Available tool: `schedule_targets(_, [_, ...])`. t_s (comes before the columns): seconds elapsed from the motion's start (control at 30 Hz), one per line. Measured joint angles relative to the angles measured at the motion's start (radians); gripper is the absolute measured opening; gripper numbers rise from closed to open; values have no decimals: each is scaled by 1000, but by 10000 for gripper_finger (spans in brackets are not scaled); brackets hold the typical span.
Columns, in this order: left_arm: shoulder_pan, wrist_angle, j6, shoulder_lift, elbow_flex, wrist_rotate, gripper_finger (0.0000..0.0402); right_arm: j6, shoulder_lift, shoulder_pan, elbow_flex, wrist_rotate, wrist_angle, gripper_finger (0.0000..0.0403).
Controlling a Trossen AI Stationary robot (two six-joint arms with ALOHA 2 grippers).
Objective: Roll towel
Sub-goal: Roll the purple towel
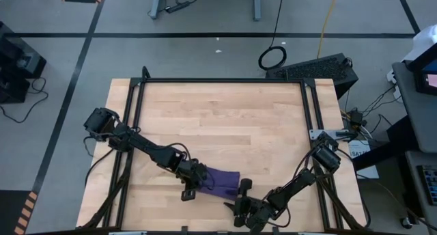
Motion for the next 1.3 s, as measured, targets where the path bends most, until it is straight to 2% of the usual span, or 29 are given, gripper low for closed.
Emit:
schedule_targets(0.1, [0,-7,2,0,0,-60,52,64,-1,-6,0,-1,-35,212])
schedule_targets(0.27, [0,-69,25,-14,0,-103,139,160,-2,-9,1,8,-85,212])
schedule_targets(0.43, [-12,-118,57,-86,0,-140,220,188,-2,-9,0,10,-90,212])
schedule_targets(0.5, [-52,-114,83,-110,0,-229,234,205,-2,-11,0,10,-92,212])
schedule_targets(0.63, [-188,-80,195,-116,2,-514,230,231,-2,-13,-1,17,-97,212])
schedule_targets(0.7, [-249,-54,218,-90,2,-596,219,243,-2,-13,-1,17,-97,212])
schedule_targets(0.83, [-327,-43,209,-11,2,-695,187,249,-2,-14,-1,16,-97,212])
schedule_targets(1.03, [-378,-44,185,80,0,-860,142,249,-2,-15,-2,10,-96,212])
schedule_targets(1.17, [-402,-45,183,109,0,-979,139,250,-2,-14,-2,7,-95,212])
schedule_targets(1.3, [-409,-29,149,110,0,-957,173,261,-2,-14,-2,6,-95,212])
